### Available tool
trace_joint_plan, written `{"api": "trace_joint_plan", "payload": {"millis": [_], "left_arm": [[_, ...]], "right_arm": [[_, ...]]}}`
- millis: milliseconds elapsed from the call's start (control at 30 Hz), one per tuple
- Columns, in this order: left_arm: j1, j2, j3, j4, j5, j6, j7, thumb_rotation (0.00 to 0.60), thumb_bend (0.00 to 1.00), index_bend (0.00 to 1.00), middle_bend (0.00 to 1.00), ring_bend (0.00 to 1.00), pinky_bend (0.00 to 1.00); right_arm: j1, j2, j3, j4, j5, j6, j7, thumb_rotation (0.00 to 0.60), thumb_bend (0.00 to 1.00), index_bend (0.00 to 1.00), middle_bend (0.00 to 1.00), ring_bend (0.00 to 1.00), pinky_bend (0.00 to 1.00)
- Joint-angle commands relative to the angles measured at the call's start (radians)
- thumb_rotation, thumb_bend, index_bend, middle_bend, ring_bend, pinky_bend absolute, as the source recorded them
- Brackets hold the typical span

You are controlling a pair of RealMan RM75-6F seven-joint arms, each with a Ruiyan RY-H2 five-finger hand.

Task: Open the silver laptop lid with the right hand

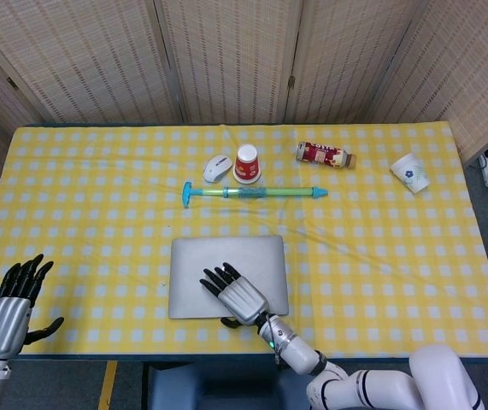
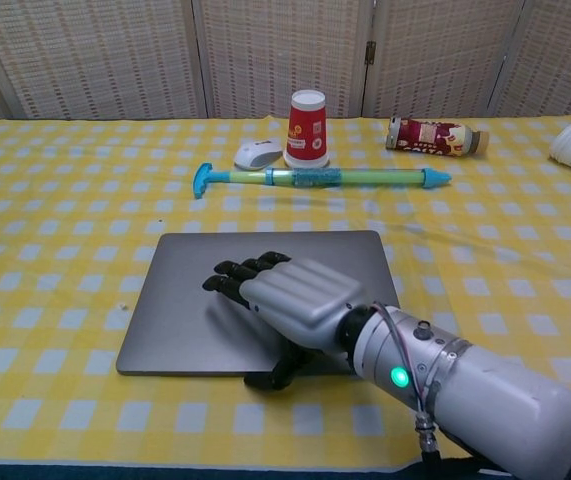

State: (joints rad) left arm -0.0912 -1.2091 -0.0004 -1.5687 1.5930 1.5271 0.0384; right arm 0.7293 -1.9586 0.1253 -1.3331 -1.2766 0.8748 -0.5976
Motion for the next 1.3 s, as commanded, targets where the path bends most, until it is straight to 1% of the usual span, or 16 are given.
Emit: {"api": "trace_joint_plan", "payload": {"millis": [33,367,533,633,800,933,1033,1167,1300], "left_arm": [[0.000,0.000,0.000,0.001,0.000,0.000,-0.001,0.600,0.21,0.01,0.01,0.00,0.00],[0.000,-0.002,-0.005,0.007,-0.007,-0.001,-0.006,0.600,0.21,0.01,0.01,0.00,0.00],[-0.002,-0.005,-0.004,0.011,-0.008,-0.008,-0.007,0.600,0.21,0.01,0.01,0.00,0.00],[-0.003,-0.007,-0.005,0.013,-0.012,-0.011,-0.009,0.600,0.21,0.01,0.01,0.00,0.00],[-0.004,-0.008,-0.005,0.015,-0.012,-0.013,-0.011,0.600,0.21,0.01,0.01,0.00,0.00],[-0.006,-0.010,-0.007,0.017,-0.013,-0.016,-0.014,0.600,0.21,0.01,0.01,0.00,0.00],[-0.009,-0.010,-0.008,0.018,-0.014,-0.019,-0.019,0.600,0.21,0.01,0.01,0.00,0.00],[-0.014,-0.010,-0.009,0.020,-0.012,-0.024,-0.028,0.600,0.21,0.01,0.01,0.00,0.00],[-0.029,-0.010,-0.005,0.028,-0.001,-0.044,-0.048,0.600,0.21,0.01,0.01,0.00,0.00]], "right_arm": [[0.003,-0.001,0.000,0.001,0.003,0.003,-0.002,0.471,0.34,0.00,0.00,0.00,0.00],[0.012,0.015,0.001,-0.013,0.022,0.021,-0.033,0.468,0.36,0.00,0.00,0.00,0.00],[0.019,0.013,0.004,-0.007,0.035,0.023,-0.042,0.469,0.40,0.00,0.00,0.00,0.00],[0.023,0.010,0.003,0.001,0.040,0.023,-0.044,0.471,0.44,0.00,0.00,0.00,0.00],[0.029,0.008,0.004,0.009,0.037,0.034,-0.046,0.469,0.58,0.00,0.00,0.00,0.00],[0.035,0.006,0.007,0.014,0.038,0.039,-0.049,0.474,0.61,0.00,0.00,0.00,0.00],[0.041,0.001,0.012,0.021,0.037,0.046,-0.057,0.488,0.62,0.00,0.00,0.00,0.00],[0.056,-0.009,0.029,0.033,0.037,0.058,-0.084,0.527,0.63,0.00,0.00,0.00,0.00],[0.079,-0.009,0.062,0.033,0.057,0.067,-0.133,0.531,0.64,0.00,0.00,0.00,0.00]]}}
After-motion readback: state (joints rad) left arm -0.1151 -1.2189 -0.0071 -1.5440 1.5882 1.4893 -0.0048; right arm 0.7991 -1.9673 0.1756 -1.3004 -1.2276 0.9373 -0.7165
